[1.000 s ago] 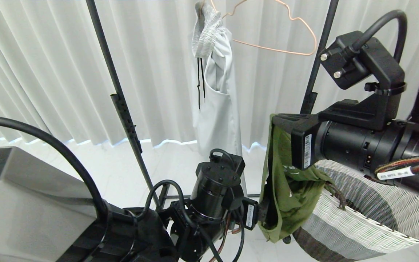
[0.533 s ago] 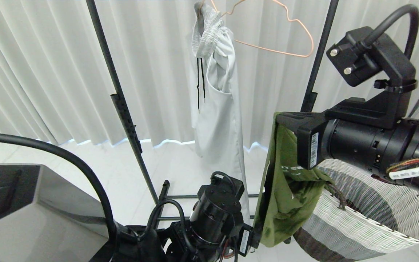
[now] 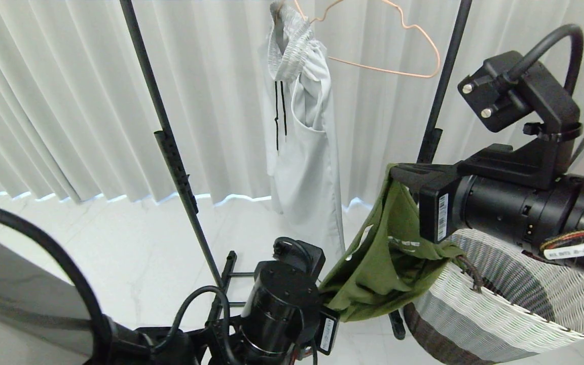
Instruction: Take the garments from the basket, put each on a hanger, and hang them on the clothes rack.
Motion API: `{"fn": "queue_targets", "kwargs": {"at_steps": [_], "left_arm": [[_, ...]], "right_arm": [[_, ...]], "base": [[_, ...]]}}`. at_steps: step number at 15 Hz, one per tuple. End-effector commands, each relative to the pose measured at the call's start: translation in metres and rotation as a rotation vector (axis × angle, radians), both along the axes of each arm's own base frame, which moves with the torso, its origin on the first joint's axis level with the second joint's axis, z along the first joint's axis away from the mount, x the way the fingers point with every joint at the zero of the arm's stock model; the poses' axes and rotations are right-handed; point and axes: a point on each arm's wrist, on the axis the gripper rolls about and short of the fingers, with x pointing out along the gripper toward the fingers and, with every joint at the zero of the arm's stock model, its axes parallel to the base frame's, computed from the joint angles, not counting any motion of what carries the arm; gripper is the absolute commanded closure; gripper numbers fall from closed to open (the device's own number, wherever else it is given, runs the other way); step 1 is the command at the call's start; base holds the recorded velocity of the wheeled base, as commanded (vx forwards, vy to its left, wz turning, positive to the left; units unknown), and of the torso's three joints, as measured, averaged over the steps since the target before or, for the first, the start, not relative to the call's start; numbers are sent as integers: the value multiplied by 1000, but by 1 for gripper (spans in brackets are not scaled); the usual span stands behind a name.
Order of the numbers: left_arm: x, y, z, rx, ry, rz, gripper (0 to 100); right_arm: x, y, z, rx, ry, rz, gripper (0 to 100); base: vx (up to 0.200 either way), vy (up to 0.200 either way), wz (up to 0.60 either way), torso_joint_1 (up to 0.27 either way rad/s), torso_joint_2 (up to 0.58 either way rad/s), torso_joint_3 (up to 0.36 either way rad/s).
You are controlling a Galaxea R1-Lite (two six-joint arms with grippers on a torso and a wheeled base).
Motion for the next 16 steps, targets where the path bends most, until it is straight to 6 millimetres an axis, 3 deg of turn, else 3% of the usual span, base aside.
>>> {"fn": "queue_targets", "kwargs": {"at_steps": [1,4,5,9,12,16], "left_arm": [[-14,49,54,-49,-105,57,100],[-31,102,113,-39,-140,145,100],[-38,121,142,-55,-157,193,100],[-63,153,215,-130,-238,242,100],[-72,156,238,-144,-274,218,100],[-85,135,227,-47,-288,36,100]], "right_arm": [[1,0,-5,-9,7,-3,100],[6,9,-8,1,1,-2,100],[10,17,-9,23,-15,-3,100],[21,37,2,80,-56,0,100],[24,28,16,109,-86,-33,100],[14,-14,35,114,-110,-130,100]], "base": [[0,0,0,0,0,0],[0,0,0,0,0,0],[0,0,0,0,0,0],[0,0,0,0,0,0],[0,0,0,0,0,0],[0,0,0,0,0,0]]}}
